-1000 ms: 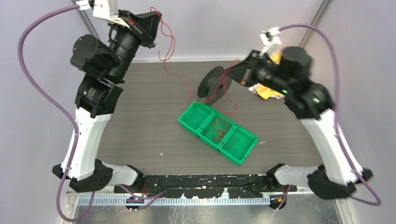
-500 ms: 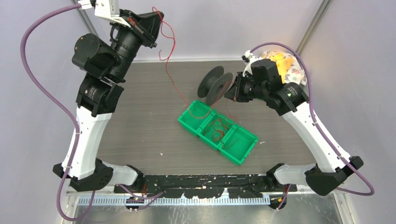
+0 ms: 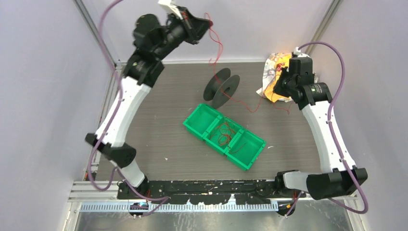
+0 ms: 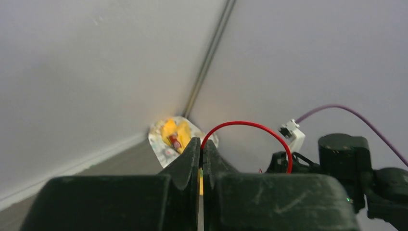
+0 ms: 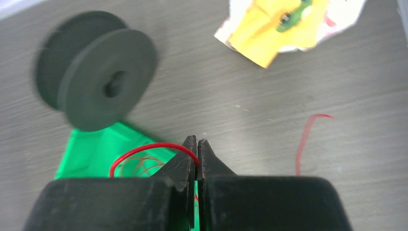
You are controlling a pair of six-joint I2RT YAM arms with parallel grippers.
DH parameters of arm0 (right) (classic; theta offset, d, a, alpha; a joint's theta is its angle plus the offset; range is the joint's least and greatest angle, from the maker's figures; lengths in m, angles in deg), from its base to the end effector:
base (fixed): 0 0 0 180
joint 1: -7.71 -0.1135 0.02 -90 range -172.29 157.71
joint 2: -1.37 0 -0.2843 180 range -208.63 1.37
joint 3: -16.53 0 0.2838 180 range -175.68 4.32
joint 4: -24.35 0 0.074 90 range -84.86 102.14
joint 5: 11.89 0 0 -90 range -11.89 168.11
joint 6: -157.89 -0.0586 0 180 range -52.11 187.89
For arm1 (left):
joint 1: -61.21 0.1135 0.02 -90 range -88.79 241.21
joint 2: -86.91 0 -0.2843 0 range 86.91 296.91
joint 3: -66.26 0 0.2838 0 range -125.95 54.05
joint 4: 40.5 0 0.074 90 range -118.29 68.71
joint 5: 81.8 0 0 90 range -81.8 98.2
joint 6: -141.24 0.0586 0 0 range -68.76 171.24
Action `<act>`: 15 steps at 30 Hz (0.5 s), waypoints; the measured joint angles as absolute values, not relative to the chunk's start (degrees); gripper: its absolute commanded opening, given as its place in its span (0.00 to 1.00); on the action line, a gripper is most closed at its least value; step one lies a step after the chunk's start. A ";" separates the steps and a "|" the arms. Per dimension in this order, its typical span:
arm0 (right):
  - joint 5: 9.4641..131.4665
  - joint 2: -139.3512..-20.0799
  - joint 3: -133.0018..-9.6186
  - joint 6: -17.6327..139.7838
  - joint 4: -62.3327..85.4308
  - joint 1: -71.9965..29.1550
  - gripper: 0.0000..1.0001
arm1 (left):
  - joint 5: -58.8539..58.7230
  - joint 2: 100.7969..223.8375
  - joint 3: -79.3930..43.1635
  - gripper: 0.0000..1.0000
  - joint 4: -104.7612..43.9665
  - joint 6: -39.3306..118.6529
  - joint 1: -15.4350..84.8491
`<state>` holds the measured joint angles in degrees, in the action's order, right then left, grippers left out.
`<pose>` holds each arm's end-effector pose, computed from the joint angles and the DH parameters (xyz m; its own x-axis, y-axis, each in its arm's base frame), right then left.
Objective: Wrap the cables
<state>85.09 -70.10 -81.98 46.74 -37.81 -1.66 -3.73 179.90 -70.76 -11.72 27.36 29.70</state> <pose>0.2878 0.0403 0.4360 -0.5523 0.2718 -0.7881 0.1456 0.9623 0.2299 0.3053 -0.2014 0.6292 -0.0708 -0.4212 -0.9042 0.7138 0.6118 -0.3408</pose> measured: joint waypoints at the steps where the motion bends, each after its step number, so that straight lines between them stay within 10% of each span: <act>1: 85.33 -70.64 -80.32 46.55 -37.46 0.05 0.15 | -5.61 181.89 -70.76 0.01 -12.61 26.01 29.70; 5: 85.92 -73.64 -72.89 44.12 -36.76 6.95 0.81 | -11.14 188.99 -67.81 0.01 -19.80 21.90 28.89; 15: 81.85 -65.99 -69.61 39.22 -37.92 13.31 0.89 | -23.22 206.24 -70.10 0.00 -25.68 18.62 23.25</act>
